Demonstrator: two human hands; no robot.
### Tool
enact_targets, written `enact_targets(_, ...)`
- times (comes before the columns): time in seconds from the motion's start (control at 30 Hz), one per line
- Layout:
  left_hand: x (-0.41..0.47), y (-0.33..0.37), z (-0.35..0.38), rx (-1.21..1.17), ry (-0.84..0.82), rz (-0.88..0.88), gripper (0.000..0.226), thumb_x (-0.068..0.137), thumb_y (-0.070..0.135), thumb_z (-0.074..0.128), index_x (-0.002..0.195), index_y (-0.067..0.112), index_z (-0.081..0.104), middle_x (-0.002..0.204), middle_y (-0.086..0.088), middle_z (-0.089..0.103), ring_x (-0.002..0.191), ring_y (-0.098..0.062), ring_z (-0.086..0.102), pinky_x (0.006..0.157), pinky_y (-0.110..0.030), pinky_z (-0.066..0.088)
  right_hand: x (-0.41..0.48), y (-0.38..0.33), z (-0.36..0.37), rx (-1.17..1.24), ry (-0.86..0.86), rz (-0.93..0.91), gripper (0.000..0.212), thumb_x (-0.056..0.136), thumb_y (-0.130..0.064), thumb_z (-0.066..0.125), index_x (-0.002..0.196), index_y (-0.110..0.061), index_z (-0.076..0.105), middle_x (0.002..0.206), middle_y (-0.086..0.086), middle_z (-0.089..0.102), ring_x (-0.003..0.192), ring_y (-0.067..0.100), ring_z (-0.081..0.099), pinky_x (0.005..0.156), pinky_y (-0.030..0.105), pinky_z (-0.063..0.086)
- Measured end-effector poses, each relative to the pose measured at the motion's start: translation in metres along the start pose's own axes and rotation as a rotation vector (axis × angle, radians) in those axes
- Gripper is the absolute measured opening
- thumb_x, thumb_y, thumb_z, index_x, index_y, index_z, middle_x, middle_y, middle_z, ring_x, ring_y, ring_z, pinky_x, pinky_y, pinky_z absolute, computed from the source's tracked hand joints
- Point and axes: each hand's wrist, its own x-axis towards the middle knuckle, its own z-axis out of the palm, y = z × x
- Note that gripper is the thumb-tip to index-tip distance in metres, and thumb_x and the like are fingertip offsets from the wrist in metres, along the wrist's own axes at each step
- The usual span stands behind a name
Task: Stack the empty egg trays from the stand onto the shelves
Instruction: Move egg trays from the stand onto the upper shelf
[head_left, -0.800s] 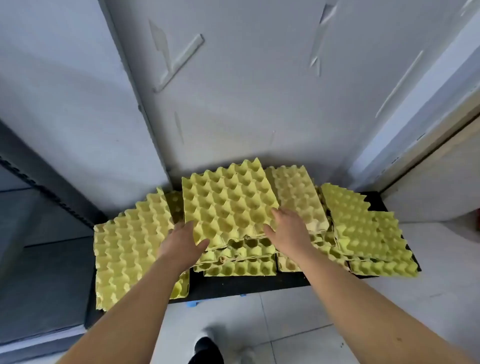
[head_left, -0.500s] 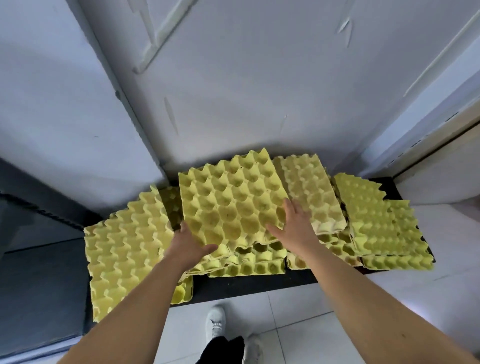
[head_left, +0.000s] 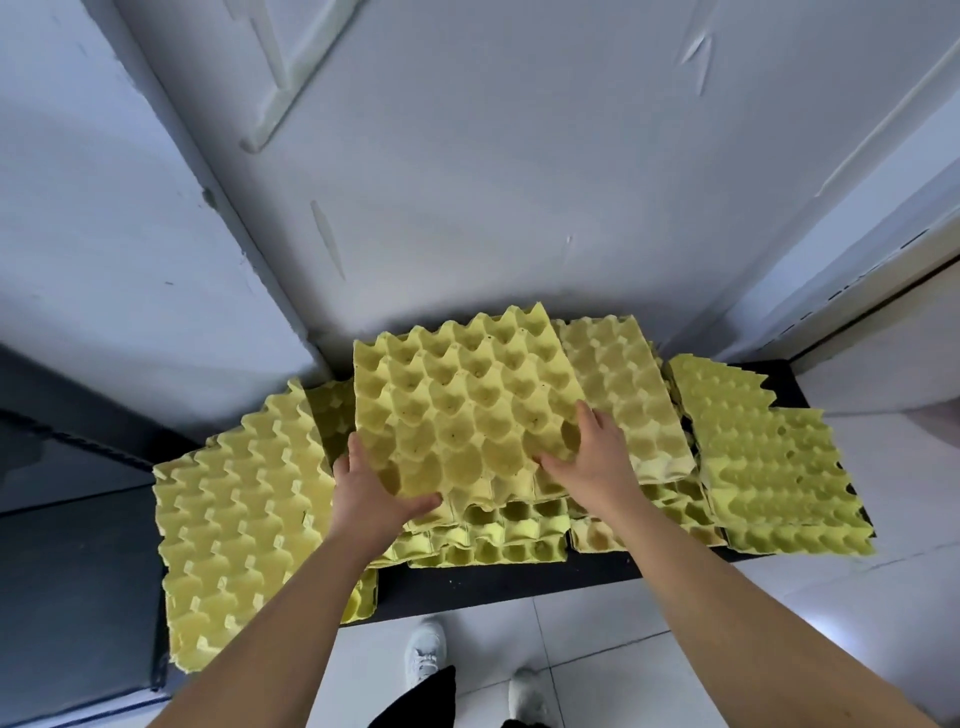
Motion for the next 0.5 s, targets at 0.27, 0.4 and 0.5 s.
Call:
enact_targets(0.27,-0.092,0.036,-0.028,-0.068,0.266,0.12,0.131,0.047,0.055,0.089,0.151,0.024,0.015,0.148,-0.005,0.031,0.134,-0.026,0.036,0.104,-0.049,0.04,-0.037,-0.004,-0.063,0.096,0.063,-0.204,0.095,0.075,-0.069,0.056,0.149,-0.021,0.018,0.149,0.009,0.03,0.137,0.027,0.029,0.109,0.049,0.035)
enact_targets(0.4,-0.162,0.046,-0.054,-0.143,0.437,0.176,0.114,0.046,0.056,0.087,0.141,0.027,0.032,0.132,0.003,0.044,0.122,-0.018,0.045,0.099,-0.045,0.044,-0.071,-0.029,-0.101,0.087,0.095,-0.387,0.093,0.077,-0.071,0.051,0.149,-0.022,0.017,0.151,0.008,0.028,0.139,0.025,0.027,0.111,0.048,0.031)
enact_targets(0.5,-0.218,0.054,-0.077,-0.206,0.586,0.228,0.094,0.055,0.042,0.09,0.133,0.031,0.037,0.122,0.02,0.038,0.111,-0.006,0.044,0.091,-0.03,0.038,-0.1,-0.059,-0.128,0.097,0.144,-0.532,0.09,0.079,-0.067,0.051,0.147,-0.017,0.023,0.15,0.01,0.031,0.138,0.025,0.029,0.112,0.044,0.029)
